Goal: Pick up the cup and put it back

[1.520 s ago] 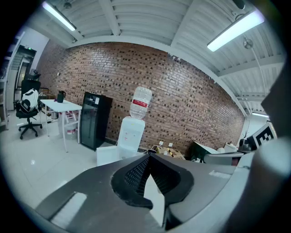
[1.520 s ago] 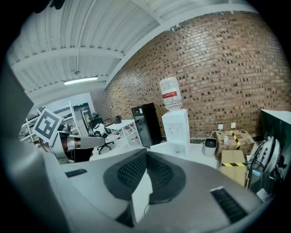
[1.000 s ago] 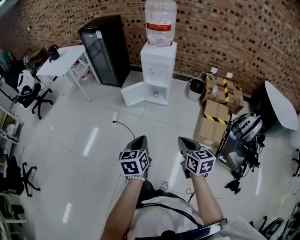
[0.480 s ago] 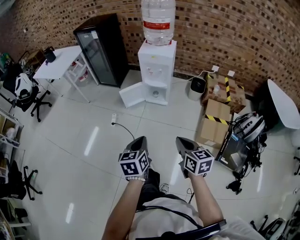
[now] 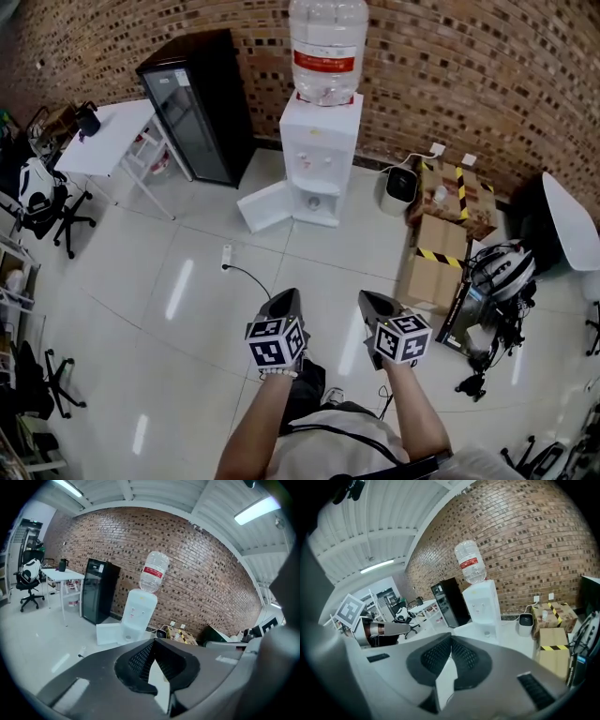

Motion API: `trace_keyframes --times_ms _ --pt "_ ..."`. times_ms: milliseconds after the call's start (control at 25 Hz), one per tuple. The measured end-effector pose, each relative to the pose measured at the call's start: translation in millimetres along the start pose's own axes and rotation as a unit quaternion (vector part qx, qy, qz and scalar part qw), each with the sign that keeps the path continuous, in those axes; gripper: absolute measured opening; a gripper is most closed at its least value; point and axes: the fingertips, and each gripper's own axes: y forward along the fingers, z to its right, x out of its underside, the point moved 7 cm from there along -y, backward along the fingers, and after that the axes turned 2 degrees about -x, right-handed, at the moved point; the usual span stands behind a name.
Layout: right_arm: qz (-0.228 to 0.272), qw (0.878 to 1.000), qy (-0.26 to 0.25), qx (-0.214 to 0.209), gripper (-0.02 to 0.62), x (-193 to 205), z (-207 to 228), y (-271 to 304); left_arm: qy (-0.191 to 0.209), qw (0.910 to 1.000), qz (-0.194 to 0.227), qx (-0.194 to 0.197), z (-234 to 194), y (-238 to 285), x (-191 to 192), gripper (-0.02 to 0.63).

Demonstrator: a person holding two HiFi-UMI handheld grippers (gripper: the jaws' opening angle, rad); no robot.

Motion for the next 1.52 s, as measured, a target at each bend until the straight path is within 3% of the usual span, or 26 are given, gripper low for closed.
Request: trace_keyframes --times_ms 240,320,440,480,560,680,760,1000,1080,1200,1280,1520 --pt "-0.006 1.000 0.002 0.007 0.020 -6.8 5.4 47.8 -0.002 0.9998 -0.017 0.010 -31.6 37.8 -19.3 0.002" --pt "-0.013 1.000 0.002 0.008 0.078 -5.7 8.1 67.2 0.003 0.9996 -0.024 0.015 -42.8 50.3 -25.9 0.002" --pt "-0.031 0.999 0.003 0.010 0.097 -2.2 17.1 101.2 0.007 0.9993 -0.031 0.018 -59.5 71.6 -35.0 0.002" --pt "-0.038 0.999 0.004 0.012 0.138 -0.3 21.6 112.9 0.006 0.9993 -0.032 0.018 -63.9 79.1 -36.6 0.002" --pt "-0.051 0.999 0.001 0.019 0.158 4.9 34.0 136.1 0.001 0.9992 -0.035 0.018 -70.8 95.0 -36.9 0.002" --pt "-0.065 0.997 -0.002 0.031 0.160 13.6 59.9 173.7 -0.007 0.9991 -0.038 0.017 -80.4 123.8 -33.1 0.002" --pt "-0.078 0.996 0.000 0.036 0.236 19.5 80.5 200.3 -0.006 0.9989 -0.043 0.014 -87.5 148.3 -29.0 0.002" --pt "-0.093 0.995 -0.009 0.043 0.238 27.2 138.8 290.7 0.001 0.9981 -0.060 0.008 -119.5 238.0 -16.9 0.002" --pt "-0.093 0.995 -0.015 0.041 0.291 30.5 156.8 324.9 0.010 0.9979 -0.063 0.008 -132.1 269.4 -13.5 0.002" --pt "-0.092 0.994 -0.034 0.045 0.291 40.9 187.8 377.9 0.015 0.9979 -0.062 0.011 -153.7 317.0 -5.5 0.002" --pt "-0.090 0.994 -0.041 0.049 0.322 52.6 209.3 413.0 0.020 0.9978 -0.063 0.011 -169.8 349.5 4.7 0.002" --pt "-0.082 0.993 -0.068 0.056 0.322 98.4 274.0 504.9 0.029 0.9974 -0.065 0.012 -220.3 444.6 54.4 0.002"
